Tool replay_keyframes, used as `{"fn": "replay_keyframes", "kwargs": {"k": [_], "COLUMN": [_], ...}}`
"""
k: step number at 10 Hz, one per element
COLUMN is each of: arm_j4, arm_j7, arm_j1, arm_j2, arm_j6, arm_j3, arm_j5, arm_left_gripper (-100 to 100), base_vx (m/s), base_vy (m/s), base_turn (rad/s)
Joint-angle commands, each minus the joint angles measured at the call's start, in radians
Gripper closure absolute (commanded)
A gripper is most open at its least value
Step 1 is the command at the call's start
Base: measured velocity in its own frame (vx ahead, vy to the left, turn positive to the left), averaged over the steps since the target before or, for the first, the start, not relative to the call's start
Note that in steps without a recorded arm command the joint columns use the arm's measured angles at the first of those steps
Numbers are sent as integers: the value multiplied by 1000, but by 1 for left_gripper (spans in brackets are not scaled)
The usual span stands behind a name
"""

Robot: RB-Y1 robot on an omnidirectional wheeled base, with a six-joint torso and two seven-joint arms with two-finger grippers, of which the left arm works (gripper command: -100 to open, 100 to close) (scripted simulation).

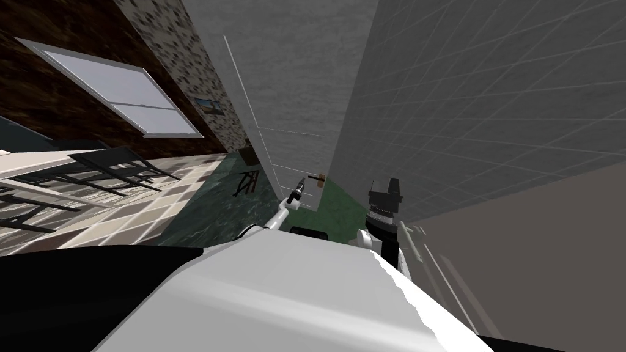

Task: Push the door open

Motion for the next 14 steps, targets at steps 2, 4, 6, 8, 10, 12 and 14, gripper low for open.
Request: {"fn": "replay_keyframes", "kwargs": {"k": [2,4,6,8,10,12,14], "arm_j4": [-22,-31,-41,-40,-36,-33,-29], "arm_j7": [-35,-47,-45,-46,-48,-51,-54], "arm_j1": [14,20,26,26,25,24,23], "arm_j2": [-47,-73,-53,-40,-12,-5,-17], "arm_j6": [9,12,17,15,10,5,0], "arm_j3": [-20,-27,-27,-25,-21,-17,-13], "arm_j5": [34,45,42,41,41,40,40], "arm_left_gripper": [-100,-100,-100,-100,-100,-100,-100], "base_vx": [-212,-145,-4,119,187,218,191], "base_vy": [-114,-193,-17,116,67,-30,-119], "base_turn": [42,16,3,-11,-17,-20,-19]}}
